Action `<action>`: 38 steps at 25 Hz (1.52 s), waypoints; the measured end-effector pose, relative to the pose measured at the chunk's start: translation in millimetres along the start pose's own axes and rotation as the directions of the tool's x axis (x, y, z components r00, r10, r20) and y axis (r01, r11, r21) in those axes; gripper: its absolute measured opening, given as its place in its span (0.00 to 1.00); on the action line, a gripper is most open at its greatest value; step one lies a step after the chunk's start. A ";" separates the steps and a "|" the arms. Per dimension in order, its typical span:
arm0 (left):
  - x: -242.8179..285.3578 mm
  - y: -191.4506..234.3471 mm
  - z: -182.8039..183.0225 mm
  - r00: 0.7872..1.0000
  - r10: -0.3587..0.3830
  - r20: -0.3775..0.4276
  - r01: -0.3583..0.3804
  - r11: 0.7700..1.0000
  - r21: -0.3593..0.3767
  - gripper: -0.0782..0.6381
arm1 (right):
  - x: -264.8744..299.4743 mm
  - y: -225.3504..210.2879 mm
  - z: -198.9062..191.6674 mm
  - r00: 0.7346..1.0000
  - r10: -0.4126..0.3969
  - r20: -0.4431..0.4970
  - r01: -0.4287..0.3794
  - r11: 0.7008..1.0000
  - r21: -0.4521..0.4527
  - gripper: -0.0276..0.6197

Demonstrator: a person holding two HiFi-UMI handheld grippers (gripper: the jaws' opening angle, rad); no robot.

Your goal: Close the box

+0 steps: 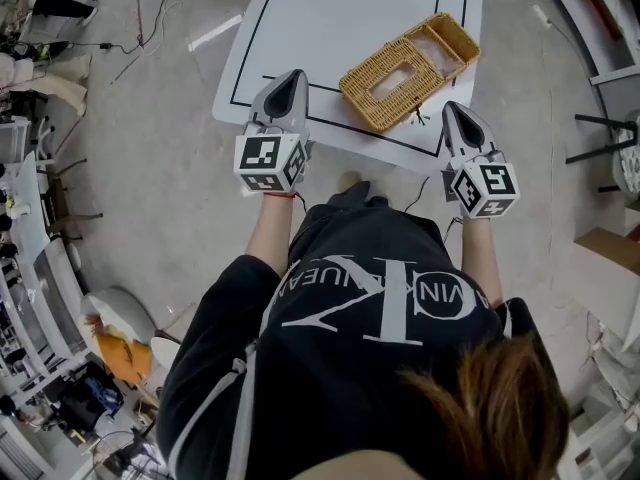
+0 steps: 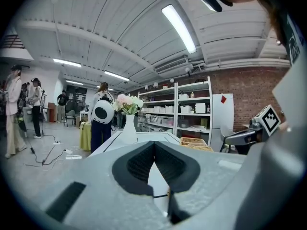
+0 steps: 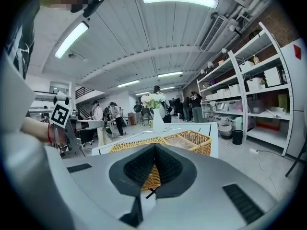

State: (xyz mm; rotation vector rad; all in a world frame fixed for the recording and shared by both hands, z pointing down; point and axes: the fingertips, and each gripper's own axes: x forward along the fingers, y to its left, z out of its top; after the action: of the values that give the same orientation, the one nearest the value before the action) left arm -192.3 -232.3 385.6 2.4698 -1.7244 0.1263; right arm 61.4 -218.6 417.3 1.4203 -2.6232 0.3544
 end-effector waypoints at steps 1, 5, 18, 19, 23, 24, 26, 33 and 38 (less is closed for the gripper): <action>0.8 0.2 1.3 1.000 0.000 0.003 0.000 1.000 0.000 0.12 | 0.6 -0.7 2.6 1.000 0.000 0.005 0.000 1.000 -0.002 0.04; 4.3 2.1 3.7 1.000 0.002 0.013 -0.002 1.000 0.000 0.12 | 4.4 -3.9 8.8 1.000 -0.001 0.019 0.001 1.000 -0.011 0.04; 9.5 10.2 16.8 0.999 0.012 0.049 -0.012 1.000 -0.001 0.12 | 11.3 -8.4 35.1 0.997 0.007 0.073 -0.003 0.999 -0.052 0.04; 9.2 11.1 17.8 0.999 0.014 0.053 -0.014 1.000 -0.001 0.12 | 11.3 -9.0 36.9 0.997 0.006 0.077 -0.002 0.998 -0.056 0.04; 8.6 13.4 22.3 0.998 0.021 0.066 -0.020 1.000 -0.003 0.12 | 12.8 -10.8 43.6 0.996 0.005 0.089 0.001 0.998 -0.066 0.04; 8.5 13.6 23.9 0.997 0.022 0.070 -0.021 1.000 -0.003 0.12 | 13.4 -10.8 45.2 0.996 0.006 0.091 0.001 0.998 -0.068 0.04; 7.9 13.5 26.4 0.997 0.021 0.076 -0.021 1.000 -0.001 0.12 | 14.8 -9.9 47.4 0.996 0.009 0.094 -0.003 0.997 -0.072 0.04; 6.1 14.7 27.6 0.996 0.022 0.088 -0.022 1.000 -0.003 0.12 | 19.5 -8.0 49.5 0.995 0.022 0.096 -0.014 0.996 -0.085 0.04; 3.3 17.7 26.2 0.996 0.030 0.089 -0.030 1.000 -0.005 0.12 | 21.3 -6.2 48.5 0.995 0.027 0.095 -0.019 0.996 -0.087 0.04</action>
State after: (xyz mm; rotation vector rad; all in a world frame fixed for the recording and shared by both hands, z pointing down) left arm -208.0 -245.4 361.1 2.4833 -1.7945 0.0156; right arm 54.5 -252.1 376.4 1.4150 -2.6968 0.1776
